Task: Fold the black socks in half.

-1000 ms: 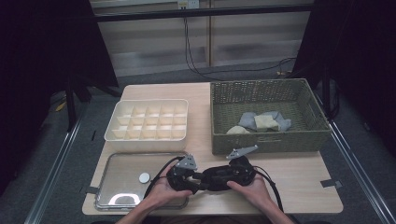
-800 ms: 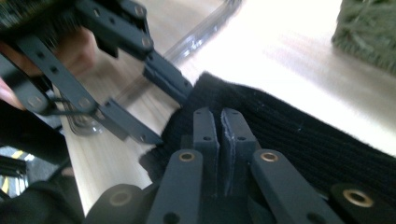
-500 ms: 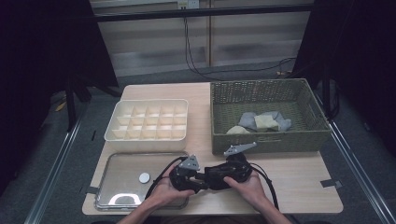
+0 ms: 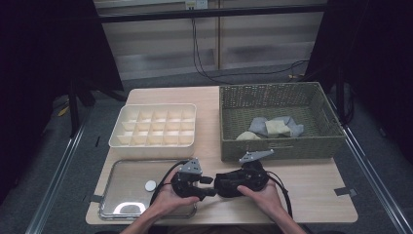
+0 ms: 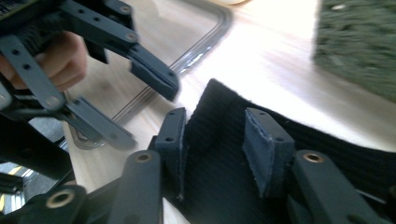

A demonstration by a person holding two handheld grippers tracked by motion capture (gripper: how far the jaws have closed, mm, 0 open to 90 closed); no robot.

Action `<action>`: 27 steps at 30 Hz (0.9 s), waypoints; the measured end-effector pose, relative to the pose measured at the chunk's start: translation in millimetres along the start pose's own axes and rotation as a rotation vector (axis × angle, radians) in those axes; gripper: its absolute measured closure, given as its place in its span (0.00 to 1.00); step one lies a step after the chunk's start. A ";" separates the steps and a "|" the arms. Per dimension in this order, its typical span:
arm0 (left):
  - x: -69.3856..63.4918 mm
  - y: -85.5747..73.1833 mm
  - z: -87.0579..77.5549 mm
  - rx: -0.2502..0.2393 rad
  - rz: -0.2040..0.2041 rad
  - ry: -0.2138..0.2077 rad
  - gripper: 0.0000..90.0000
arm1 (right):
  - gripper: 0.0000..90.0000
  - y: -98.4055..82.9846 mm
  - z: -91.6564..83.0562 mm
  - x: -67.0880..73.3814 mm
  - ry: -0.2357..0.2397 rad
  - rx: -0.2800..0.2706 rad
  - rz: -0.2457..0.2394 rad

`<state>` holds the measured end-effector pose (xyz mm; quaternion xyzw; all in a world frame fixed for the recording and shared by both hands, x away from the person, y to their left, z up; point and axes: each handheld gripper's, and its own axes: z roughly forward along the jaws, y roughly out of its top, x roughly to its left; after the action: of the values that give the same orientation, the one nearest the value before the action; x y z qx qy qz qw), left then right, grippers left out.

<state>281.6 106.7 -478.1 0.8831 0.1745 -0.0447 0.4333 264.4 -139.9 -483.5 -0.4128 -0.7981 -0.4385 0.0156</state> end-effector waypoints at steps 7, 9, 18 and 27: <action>-2.4 9.8 -0.2 -0.019 0.014 -0.006 0.60 | 0.54 -4.4 -24.0 -13.7 -0.038 -0.038 0.025; -2.5 14.0 2.4 -0.030 0.015 -0.009 0.61 | 0.54 -6.2 -31.2 -16.1 -0.051 -0.041 0.023; -1.4 39.5 23.3 -0.038 0.028 -0.029 0.69 | 0.58 -23.7 -62.9 -31.3 -0.116 -0.082 0.063; 2.6 46.8 53.4 -0.005 0.014 -0.048 0.72 | 0.74 -41.3 -58.9 -42.7 -0.196 -0.032 0.082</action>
<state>304.2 39.4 -476.7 0.8820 0.1580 -0.0623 0.4396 244.9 -220.8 -492.2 -0.4862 -0.7712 -0.4076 -0.0513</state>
